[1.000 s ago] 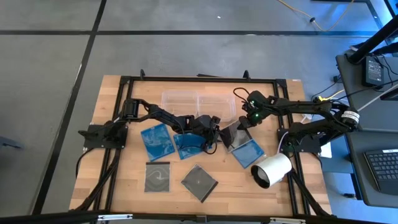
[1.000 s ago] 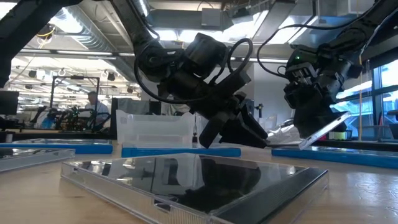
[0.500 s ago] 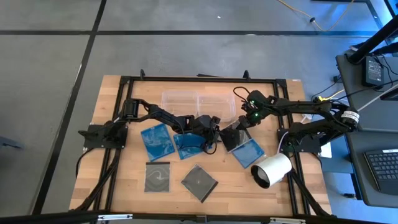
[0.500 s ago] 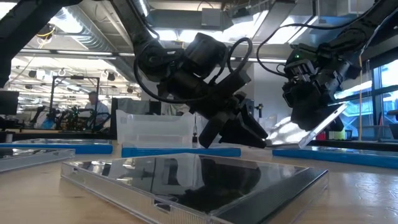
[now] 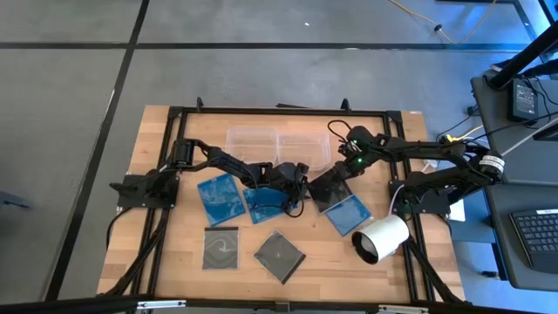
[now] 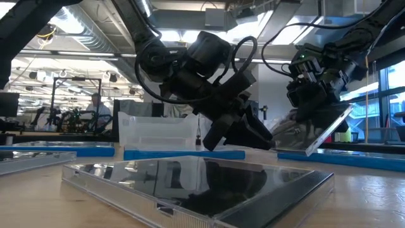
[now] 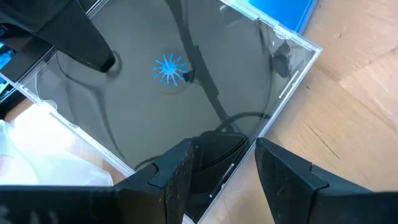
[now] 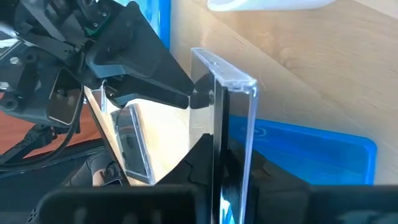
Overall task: Pick & place jewel cases by type
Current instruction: Put the top right black CD case into the right transparent bin
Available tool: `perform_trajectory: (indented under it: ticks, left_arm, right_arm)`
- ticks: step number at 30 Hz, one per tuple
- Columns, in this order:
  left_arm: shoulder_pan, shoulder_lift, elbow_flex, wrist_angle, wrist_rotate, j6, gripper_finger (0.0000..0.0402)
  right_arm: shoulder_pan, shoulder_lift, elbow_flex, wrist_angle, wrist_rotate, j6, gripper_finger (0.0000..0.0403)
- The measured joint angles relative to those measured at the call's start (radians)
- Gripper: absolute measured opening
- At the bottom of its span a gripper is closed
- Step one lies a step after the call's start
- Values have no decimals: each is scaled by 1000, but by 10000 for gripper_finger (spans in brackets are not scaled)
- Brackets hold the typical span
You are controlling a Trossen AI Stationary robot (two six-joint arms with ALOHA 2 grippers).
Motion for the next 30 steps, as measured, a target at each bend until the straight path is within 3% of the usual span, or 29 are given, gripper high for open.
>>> perform_trajectory:
  ticks: [8,13,17,22,26,30]
  left_arm:
    - [-7,-142,-3,-216,-137,11,171]
    - [-3,-261,-2,-360,-127,-12,171]
    - [20,-363,-2,-480,-58,-24,171]
    - [92,-508,-12,-590,101,-116,171]
    - [174,-628,-112,-525,223,-206,171]
    - [240,-736,-285,-328,331,-292,171]
  right_arm:
    - [1,2,-1,-8,13,-30,35]
    - [1,2,-1,-3,13,-54,34]
    - [1,2,-1,5,14,-76,40]
    - [1,2,-1,24,4,-109,31]
    - [0,2,-2,42,-15,-133,37]
    - [0,2,-2,49,-19,-159,40]
